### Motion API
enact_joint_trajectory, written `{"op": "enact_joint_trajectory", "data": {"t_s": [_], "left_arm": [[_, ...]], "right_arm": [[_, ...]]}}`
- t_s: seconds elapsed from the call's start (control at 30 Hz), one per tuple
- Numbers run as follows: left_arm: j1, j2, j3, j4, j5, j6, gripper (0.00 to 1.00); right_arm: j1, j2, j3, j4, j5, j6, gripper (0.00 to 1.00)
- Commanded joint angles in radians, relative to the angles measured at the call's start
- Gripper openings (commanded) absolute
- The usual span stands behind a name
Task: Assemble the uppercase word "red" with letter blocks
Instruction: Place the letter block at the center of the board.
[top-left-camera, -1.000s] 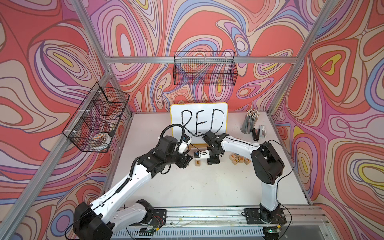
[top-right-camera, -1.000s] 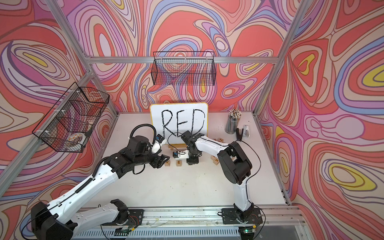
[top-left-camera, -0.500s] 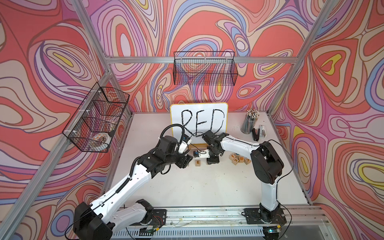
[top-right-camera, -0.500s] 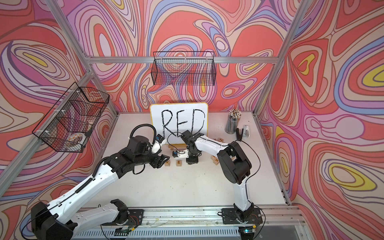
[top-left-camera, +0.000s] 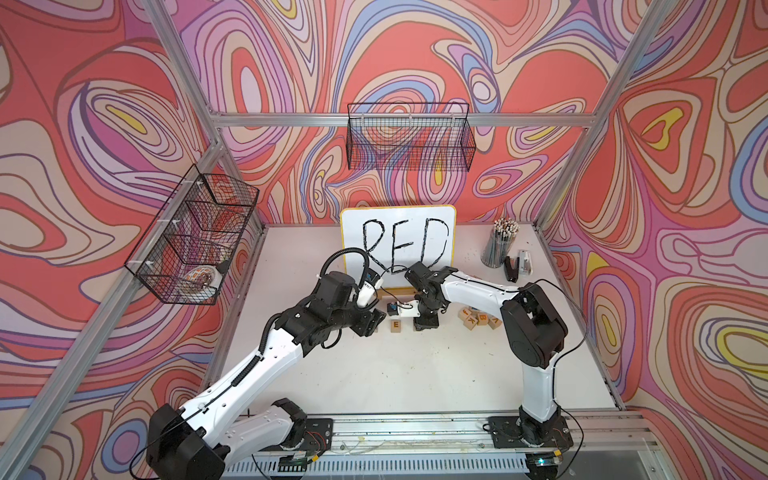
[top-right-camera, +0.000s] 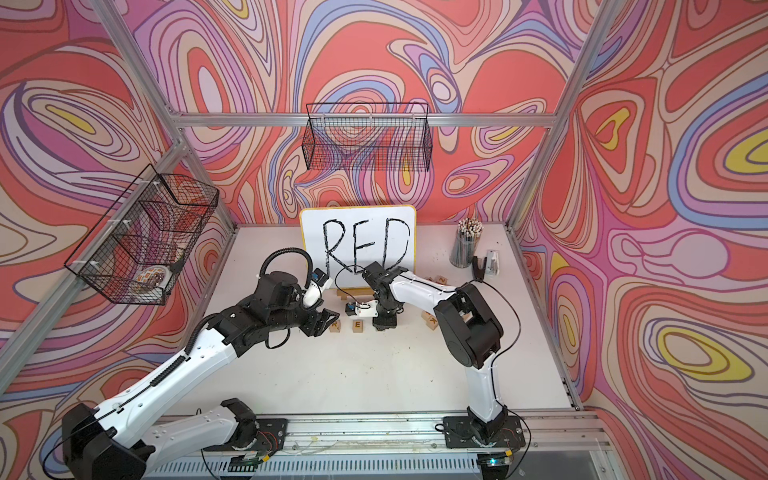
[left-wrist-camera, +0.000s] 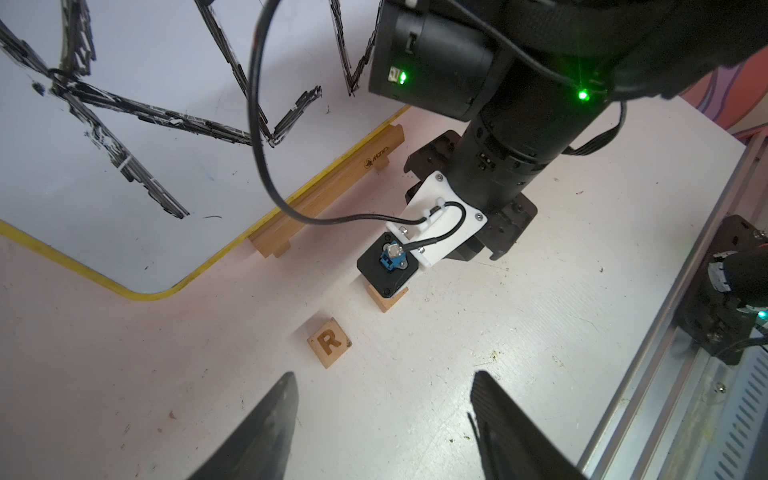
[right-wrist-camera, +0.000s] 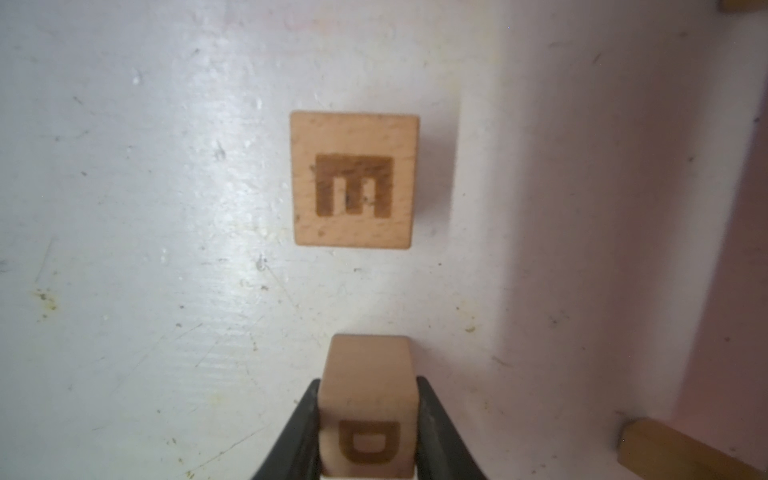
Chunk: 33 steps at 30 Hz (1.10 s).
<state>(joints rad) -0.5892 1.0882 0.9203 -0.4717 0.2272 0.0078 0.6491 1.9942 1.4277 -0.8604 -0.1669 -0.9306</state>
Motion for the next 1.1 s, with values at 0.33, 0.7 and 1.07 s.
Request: {"op": "enact_joint_trajectory", "data": {"t_s": [0.33,0.7,1.07], "left_arm": [[-0.009,-0.010,-0.008,-0.022,0.008,0.020,0.67],[-0.009,-0.013,-0.008,-0.021,0.005,0.020,0.65],[-0.009,-0.027,-0.010,-0.019,-0.003,0.019,0.65]], "right_arm": [[0.000,0.009,0.000,-0.009,-0.020,0.009,0.49],[-0.001,-0.023,0.002,-0.014,-0.016,0.005,0.52],[0.000,-0.070,0.013,-0.008,0.001,0.013,0.52]]}}
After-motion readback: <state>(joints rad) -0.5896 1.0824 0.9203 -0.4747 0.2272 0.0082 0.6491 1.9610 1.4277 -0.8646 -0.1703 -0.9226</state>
